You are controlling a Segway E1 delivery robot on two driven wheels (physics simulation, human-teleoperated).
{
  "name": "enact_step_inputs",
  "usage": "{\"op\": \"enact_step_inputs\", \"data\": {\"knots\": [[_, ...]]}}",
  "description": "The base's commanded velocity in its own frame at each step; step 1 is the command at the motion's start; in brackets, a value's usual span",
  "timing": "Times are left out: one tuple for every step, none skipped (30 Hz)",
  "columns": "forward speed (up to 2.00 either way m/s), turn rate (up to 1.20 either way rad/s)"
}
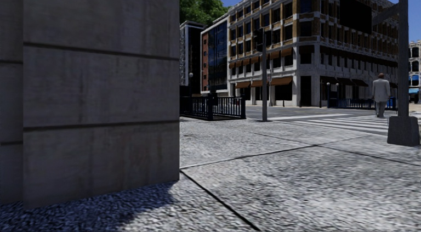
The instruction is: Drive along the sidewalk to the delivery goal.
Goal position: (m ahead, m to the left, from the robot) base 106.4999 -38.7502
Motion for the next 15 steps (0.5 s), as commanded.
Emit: {"op": "enact_step_inputs", "data": {"knots": [[2.0, -0.54], [2.0, -0.54], [2.0, -0.54], [2.0, -0.54], [2.0, -0.54], [2.0, -0.54], [2.0, -0.54], [2.0, -0.54], [2.0, -0.54], [2.0, -0.54], [2.0, -0.54], [2.0, -0.54], [2.0, -0.54], [2.0, -0.54], [2.0, -0.54]]}}
